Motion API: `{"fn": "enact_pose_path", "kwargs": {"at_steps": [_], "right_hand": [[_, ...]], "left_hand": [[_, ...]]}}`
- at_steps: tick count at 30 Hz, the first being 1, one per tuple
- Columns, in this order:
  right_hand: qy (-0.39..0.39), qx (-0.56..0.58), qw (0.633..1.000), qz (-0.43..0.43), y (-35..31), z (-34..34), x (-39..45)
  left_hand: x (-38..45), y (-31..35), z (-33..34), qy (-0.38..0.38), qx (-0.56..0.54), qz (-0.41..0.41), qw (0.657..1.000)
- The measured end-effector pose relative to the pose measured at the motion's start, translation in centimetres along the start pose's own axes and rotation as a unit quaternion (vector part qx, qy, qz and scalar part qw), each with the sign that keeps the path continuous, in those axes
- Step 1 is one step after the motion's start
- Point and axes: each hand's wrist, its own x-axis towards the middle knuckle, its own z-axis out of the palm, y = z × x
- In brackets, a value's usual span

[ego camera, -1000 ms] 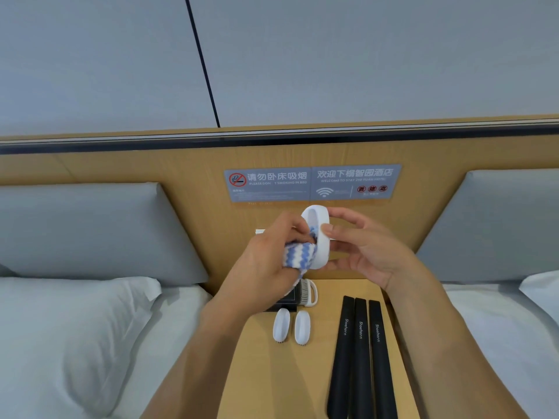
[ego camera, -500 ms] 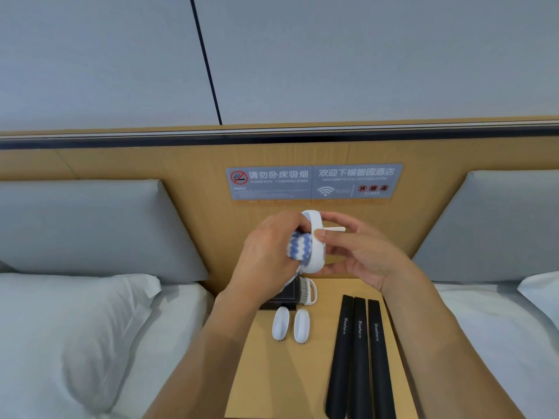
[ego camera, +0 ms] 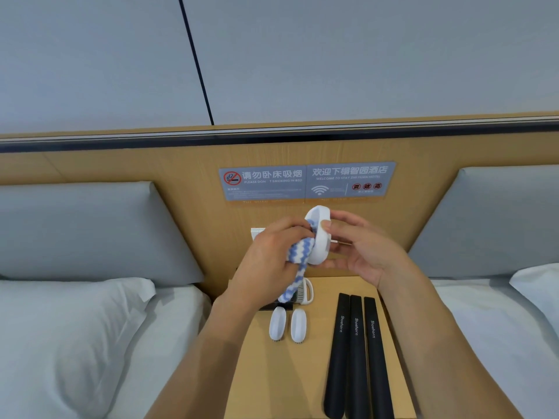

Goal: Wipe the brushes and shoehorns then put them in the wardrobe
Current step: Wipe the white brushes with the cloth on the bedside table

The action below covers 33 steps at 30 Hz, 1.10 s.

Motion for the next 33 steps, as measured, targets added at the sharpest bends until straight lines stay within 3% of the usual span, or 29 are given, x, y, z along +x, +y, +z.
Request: {"fn": "enact_pose_path", "kwargs": {"at_steps": [4,8,13,19,26,30,33], "right_hand": [[0.02,0.036,0.999,0.008,0.3,0.0,0.2],[0.025,0.054,0.998,-0.005,0.4,0.9,0.4],[0.025,0.015,0.999,-0.022,1.0,2.6,0.3],[0.033,0.015,0.999,0.004,2.0,3.9,-0.2],[0.007,0.044,0.994,0.096,2.4,2.5,-1.2],[-0.048,-0.049,0.993,0.1,1.6,1.7,-1.4],[-0.106,-0.035,0.989,0.094,1.3,1.5,-1.8]], "left_hand": [[-1.3,-0.1,0.4,0.045,-0.05,-0.075,0.995],[-2.0,1.0,1.9,0.143,-0.125,-0.162,0.968],[-1.8,1.4,2.1,0.232,-0.098,-0.19,0.949],[-0.2,0.5,0.3,0.193,-0.039,-0.192,0.961],[0.6,-1.3,-3.0,0.148,0.027,-0.123,0.981],[0.4,-1.5,-4.1,0.089,0.004,-0.038,0.995],[0.5,-1.4,-3.9,0.11,-0.017,-0.033,0.993]]}}
